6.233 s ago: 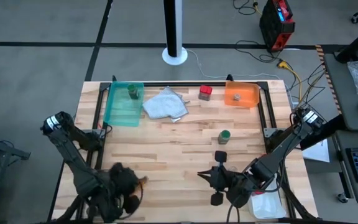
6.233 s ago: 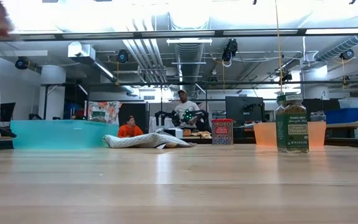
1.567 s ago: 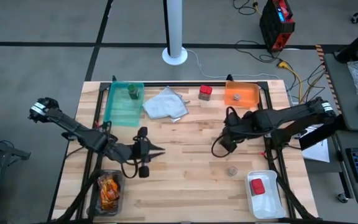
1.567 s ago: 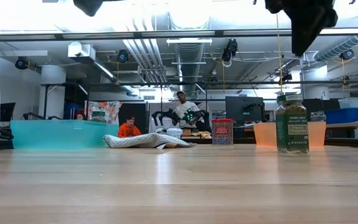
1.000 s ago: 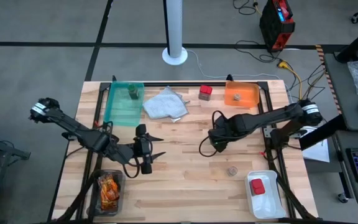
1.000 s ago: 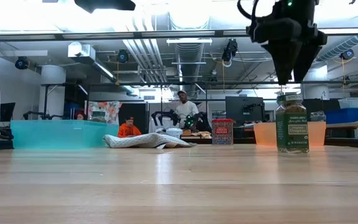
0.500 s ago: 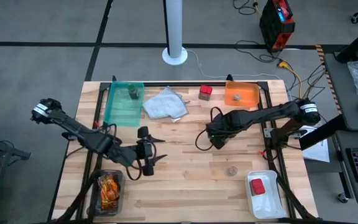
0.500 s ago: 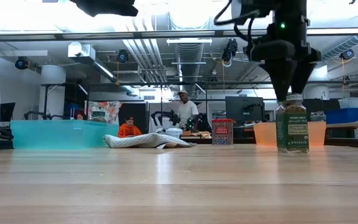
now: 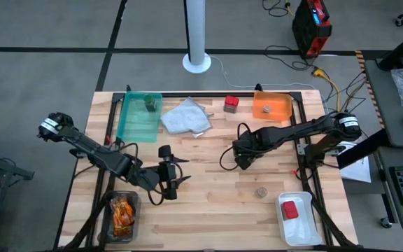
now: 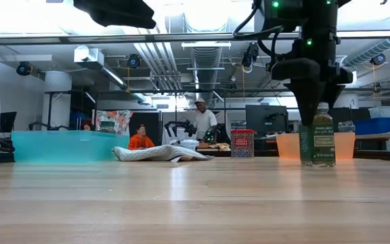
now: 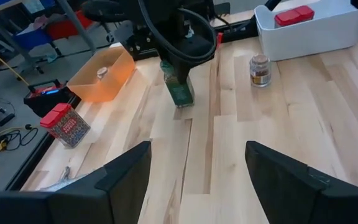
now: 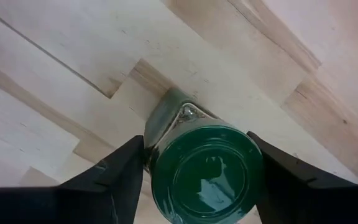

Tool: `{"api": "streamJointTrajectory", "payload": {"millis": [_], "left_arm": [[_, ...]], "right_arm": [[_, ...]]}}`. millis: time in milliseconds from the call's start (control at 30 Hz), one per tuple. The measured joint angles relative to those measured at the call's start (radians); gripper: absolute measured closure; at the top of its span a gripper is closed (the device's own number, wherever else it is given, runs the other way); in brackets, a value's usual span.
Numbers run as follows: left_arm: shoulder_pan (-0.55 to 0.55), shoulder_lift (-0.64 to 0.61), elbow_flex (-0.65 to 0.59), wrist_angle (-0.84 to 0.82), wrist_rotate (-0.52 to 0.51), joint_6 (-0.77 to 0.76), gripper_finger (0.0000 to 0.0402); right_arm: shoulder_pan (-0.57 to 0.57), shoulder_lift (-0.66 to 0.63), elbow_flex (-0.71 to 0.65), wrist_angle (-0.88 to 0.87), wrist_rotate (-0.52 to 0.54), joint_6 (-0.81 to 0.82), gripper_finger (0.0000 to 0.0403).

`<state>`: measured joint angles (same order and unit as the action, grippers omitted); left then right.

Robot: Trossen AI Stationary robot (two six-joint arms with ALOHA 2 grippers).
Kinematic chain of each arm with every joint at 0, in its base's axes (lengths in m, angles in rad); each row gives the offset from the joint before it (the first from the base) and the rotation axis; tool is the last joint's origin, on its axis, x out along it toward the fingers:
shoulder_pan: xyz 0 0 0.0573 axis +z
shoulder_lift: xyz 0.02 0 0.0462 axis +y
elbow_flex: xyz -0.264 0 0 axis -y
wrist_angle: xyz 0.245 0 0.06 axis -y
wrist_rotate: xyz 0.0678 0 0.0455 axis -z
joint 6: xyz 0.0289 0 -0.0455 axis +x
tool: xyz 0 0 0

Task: Sort spices by type
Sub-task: Put the green seasoning bottle into the blue bin

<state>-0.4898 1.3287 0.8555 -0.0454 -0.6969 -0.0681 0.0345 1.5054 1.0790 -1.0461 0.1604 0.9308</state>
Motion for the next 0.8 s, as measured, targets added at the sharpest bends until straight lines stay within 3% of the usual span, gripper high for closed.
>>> {"api": "streamJointTrajectory", "payload": {"millis": [133, 200, 267, 633, 800], "left_arm": [[0.004, 0.018, 0.0, 0.021, 0.0, -0.009, 0.0157], [0.004, 0.029, 0.0, 0.047, 0.0, -0.016, 0.0157], [0.003, 0.043, 0.0, 0.077, 0.0, -0.018, 0.0157], [0.03, 0.149, 0.0, 0.174, -0.024, -0.031, 0.0157], [0.041, 0.185, 0.0, 0.174, -0.084, -0.064, 0.0147]], "right_arm": [[0.004, 0.0, 0.008, 0.006, 0.011, 0.014, 0.0175], [0.021, 0.001, 0.028, 0.028, 0.033, 0.02, 0.0217], [0.051, 0.001, 0.054, 0.063, 0.052, 0.02, 0.021], [0.173, 0.004, 0.13, 0.55, 0.174, -0.111, 0.021], [0.194, 0.03, 0.126, 0.66, 0.235, -0.145, 0.021]]}}
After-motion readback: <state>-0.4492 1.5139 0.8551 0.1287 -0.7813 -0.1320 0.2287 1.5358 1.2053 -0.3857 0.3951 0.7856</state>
